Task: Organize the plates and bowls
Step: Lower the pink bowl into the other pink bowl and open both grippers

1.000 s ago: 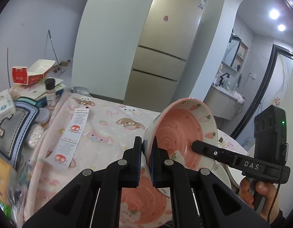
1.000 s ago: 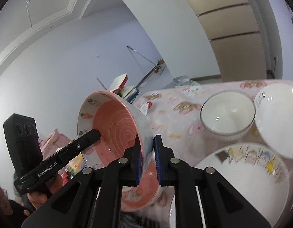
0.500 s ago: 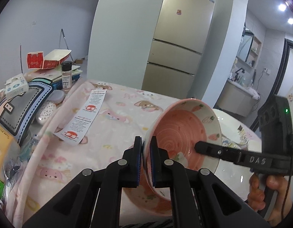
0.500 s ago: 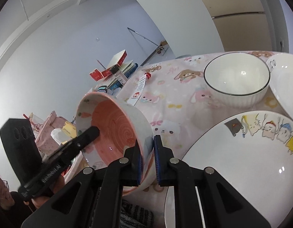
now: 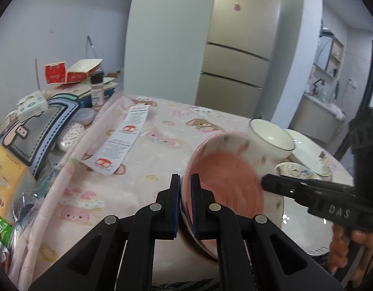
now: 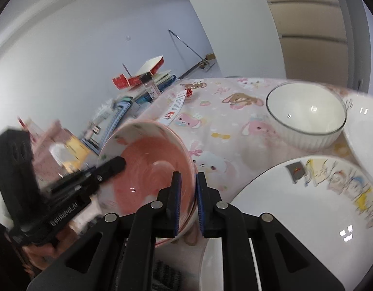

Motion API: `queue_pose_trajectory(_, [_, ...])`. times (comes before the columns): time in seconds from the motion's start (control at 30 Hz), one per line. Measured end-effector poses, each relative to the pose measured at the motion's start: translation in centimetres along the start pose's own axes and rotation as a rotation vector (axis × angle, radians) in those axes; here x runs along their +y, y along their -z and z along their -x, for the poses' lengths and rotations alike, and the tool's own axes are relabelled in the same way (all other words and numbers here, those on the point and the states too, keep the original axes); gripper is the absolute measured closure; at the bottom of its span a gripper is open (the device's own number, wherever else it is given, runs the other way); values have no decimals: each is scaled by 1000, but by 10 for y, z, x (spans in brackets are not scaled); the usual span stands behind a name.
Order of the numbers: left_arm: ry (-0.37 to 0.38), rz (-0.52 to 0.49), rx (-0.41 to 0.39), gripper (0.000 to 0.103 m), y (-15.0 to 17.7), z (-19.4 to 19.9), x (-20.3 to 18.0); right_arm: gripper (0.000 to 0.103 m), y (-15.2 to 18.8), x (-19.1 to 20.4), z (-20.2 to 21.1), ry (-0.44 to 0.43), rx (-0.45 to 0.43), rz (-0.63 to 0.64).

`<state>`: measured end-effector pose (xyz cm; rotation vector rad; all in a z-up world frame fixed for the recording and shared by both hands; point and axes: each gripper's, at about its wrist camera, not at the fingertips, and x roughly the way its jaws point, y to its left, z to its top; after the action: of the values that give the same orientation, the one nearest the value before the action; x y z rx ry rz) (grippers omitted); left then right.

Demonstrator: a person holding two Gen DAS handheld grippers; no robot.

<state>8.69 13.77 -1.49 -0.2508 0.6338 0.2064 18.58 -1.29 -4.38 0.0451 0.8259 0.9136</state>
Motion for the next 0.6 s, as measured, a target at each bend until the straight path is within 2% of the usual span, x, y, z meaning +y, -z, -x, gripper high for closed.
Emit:
queue_pose_trajectory(0.13, [25, 42, 26, 94, 0, -6, 9, 92, 3, 12, -1, 59, -9, 87])
queue_pose_trajectory(0.2, [9, 46, 26, 94, 1, -6, 10, 92, 3, 12, -1, 58, -11, 93])
queue_pose_trajectory(0.3, [-28, 31, 10, 94, 1, -4, 8, 92, 3, 5, 0, 45, -22, 74])
queue_pose_trajectory(0.47, [-21, 42, 28, 94, 1, -7, 11, 92, 3, -12, 1, -35, -47, -14])
queue_pose_trajectory(0.6, [-26, 37, 17, 94, 1, -5, 9, 84, 3, -18, 2, -36, -71, -56])
